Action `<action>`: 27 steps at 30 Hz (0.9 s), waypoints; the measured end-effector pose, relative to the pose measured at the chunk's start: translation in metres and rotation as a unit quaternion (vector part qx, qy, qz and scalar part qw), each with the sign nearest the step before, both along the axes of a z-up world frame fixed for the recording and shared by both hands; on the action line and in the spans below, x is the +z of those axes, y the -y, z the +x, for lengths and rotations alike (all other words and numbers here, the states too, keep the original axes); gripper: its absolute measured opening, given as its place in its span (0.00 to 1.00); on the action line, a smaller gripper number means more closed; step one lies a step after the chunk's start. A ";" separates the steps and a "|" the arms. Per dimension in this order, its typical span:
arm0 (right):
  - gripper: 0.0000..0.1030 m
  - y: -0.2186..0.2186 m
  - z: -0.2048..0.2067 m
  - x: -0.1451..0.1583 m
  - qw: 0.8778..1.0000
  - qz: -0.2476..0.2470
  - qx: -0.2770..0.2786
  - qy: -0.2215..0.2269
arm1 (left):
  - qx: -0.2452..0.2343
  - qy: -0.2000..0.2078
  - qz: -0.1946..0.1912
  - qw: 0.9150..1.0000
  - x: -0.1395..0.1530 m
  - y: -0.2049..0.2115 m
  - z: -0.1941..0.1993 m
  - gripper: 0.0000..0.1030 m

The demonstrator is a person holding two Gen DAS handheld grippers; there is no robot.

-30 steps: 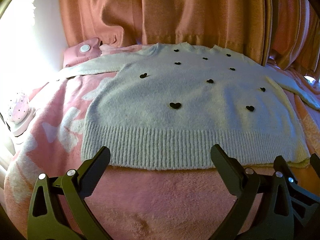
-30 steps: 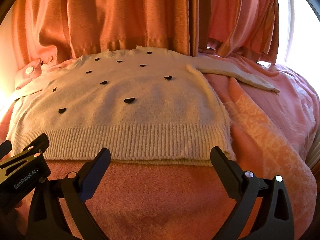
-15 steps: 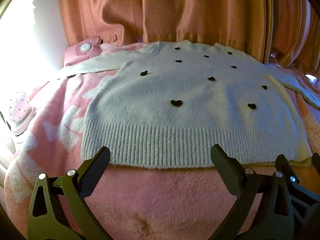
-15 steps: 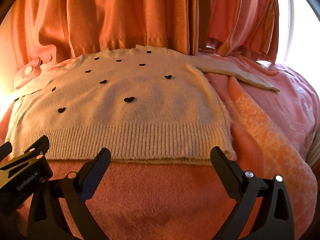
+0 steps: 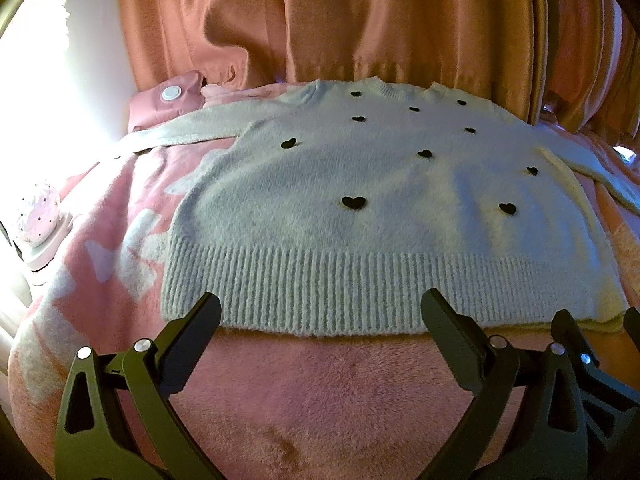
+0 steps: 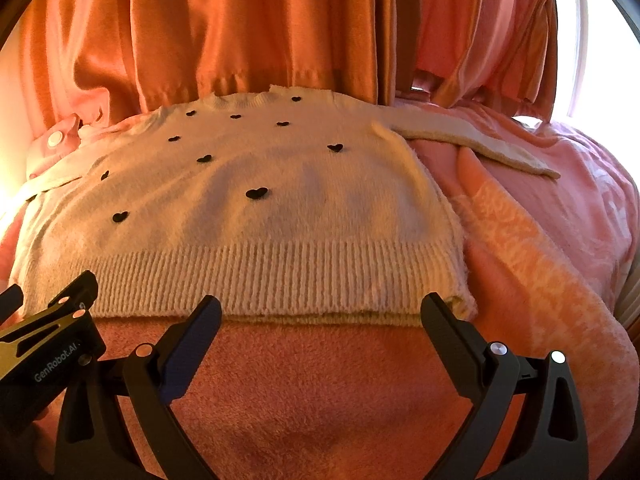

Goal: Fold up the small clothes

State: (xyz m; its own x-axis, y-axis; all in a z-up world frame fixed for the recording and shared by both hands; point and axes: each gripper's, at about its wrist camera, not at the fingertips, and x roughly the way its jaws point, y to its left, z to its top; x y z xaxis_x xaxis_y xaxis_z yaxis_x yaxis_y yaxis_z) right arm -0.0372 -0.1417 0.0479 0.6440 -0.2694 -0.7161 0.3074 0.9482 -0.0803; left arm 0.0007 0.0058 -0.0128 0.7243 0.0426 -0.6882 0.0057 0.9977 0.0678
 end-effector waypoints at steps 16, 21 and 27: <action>0.95 0.002 0.005 -0.007 1.000 0.004 -0.006 -0.011 | 0.001 -0.010 0.006 1.000 -0.008 0.006 0.005 0.95; 0.95 0.003 0.005 -0.007 1.000 0.005 -0.006 -0.010 | 0.001 -0.009 0.007 1.000 -0.007 0.006 0.006 0.95; 0.95 0.013 0.012 0.003 0.999 0.020 0.034 0.004 | -0.014 -0.002 -0.027 1.000 0.007 -0.004 0.013 0.95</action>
